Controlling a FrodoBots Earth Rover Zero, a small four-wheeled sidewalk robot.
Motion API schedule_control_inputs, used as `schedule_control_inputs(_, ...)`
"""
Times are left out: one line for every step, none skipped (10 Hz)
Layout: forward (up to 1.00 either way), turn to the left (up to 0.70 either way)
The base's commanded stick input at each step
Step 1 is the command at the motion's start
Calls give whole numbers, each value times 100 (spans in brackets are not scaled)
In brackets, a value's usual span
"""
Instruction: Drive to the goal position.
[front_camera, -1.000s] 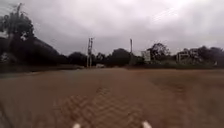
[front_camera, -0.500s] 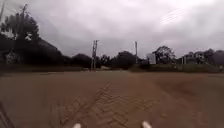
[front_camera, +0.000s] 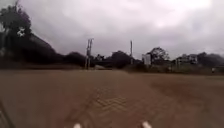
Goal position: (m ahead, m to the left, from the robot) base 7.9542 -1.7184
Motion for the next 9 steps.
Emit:
schedule_control_inputs(70, 0)
schedule_control_inputs(70, 6)
schedule_control_inputs(70, 16)
schedule_control_inputs(70, -11)
schedule_control_inputs(70, -31)
schedule_control_inputs(70, -35)
schedule_control_inputs(70, -24)
schedule_control_inputs(70, 17)
schedule_control_inputs(70, 7)
